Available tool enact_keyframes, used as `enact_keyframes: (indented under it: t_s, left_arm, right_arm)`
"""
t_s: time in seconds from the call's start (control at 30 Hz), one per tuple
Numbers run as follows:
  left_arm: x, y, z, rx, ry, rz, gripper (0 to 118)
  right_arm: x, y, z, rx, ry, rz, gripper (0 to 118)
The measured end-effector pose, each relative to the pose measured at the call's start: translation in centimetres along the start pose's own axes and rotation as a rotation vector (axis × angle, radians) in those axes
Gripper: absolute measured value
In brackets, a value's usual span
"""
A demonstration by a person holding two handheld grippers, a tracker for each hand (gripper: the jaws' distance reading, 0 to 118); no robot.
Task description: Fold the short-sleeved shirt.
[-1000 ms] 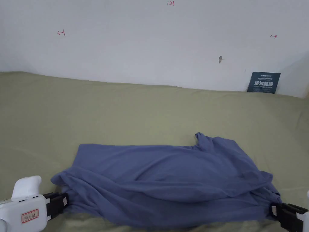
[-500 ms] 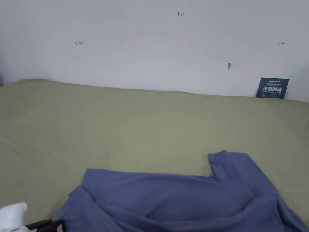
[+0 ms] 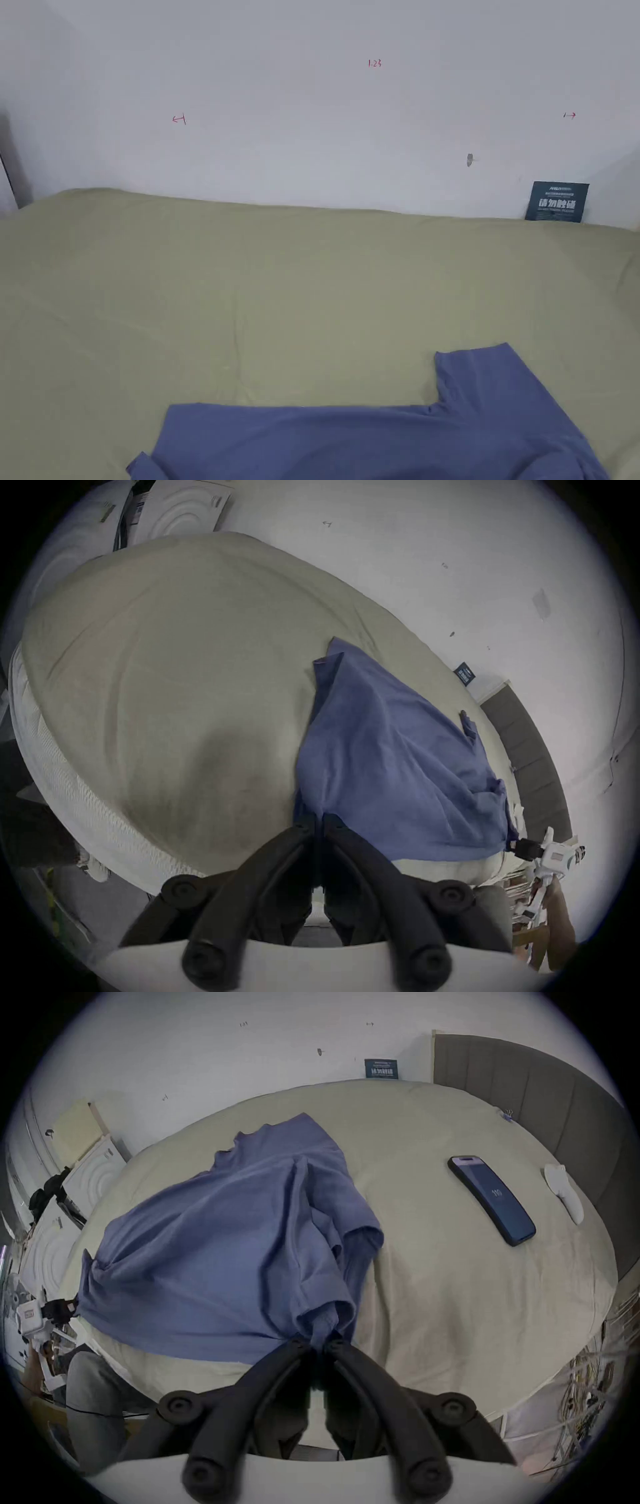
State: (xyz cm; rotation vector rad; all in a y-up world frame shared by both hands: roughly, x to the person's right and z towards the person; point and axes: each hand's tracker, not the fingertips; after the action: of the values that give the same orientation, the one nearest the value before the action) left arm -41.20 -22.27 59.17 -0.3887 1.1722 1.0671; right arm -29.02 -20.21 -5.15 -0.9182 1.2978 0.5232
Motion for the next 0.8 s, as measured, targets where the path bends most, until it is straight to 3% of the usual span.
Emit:
enact_keyframes:
  t_s: [0.03, 0.07, 0.1, 0.37, 0.47, 0.5, 0.53, 0.57, 0.6, 0.8]
  left_arm:
    - [0.6, -0.1, 0.7, 0.026, -0.011, -0.025, 37]
    - [1.3, -0.1, 1.7, 0.066, -0.009, -0.064, 66]
    - [1.9, -0.1, 2.8, 0.118, 0.020, -0.088, 92]
    - [10.2, 3.1, 10.7, 0.546, -0.019, -0.312, 94]
    - [15.3, 3.4, 10.8, 0.611, -0.005, -0.365, 87]
    - [16.2, 3.5, 10.5, 0.611, 0.007, -0.379, 69]
    - [17.1, 3.5, 10.1, 0.601, 0.024, -0.396, 41]
    - [16.4, 3.7, 9.2, 0.601, 0.046, -0.411, 9]
    - [16.8, 3.9, 8.7, 0.593, 0.060, -0.423, 1]
    - [17.5, 6.3, 6.1, 0.549, 0.047, -0.430, 0]
  right_arm:
    - [-0.3, 0.4, 0.8, 0.001, 0.001, 0.011, 44]
    - [-0.3, 1.1, 1.9, 0.008, -0.035, 0.041, 70]
    - [-0.5, 1.2, 3.2, 0.041, -0.062, 0.065, 83]
    - [-6.5, 4.8, 15.3, 0.655, -0.052, 0.138, 81]
    - [-9.6, 5.6, 15.7, 0.766, -0.084, 0.175, 74]
    - [-10.3, 5.9, 15.5, 0.749, -0.084, 0.174, 52]
    - [-11.1, 6.2, 15.2, 0.740, -0.086, 0.175, 21]
    - [-11.6, 6.5, 14.6, 0.734, -0.086, 0.181, 0]
    - [-12.3, 6.8, 14.2, 0.747, -0.119, 0.192, 0]
    - [-12.8, 8.2, 11.8, 0.698, -0.060, 0.180, 0]
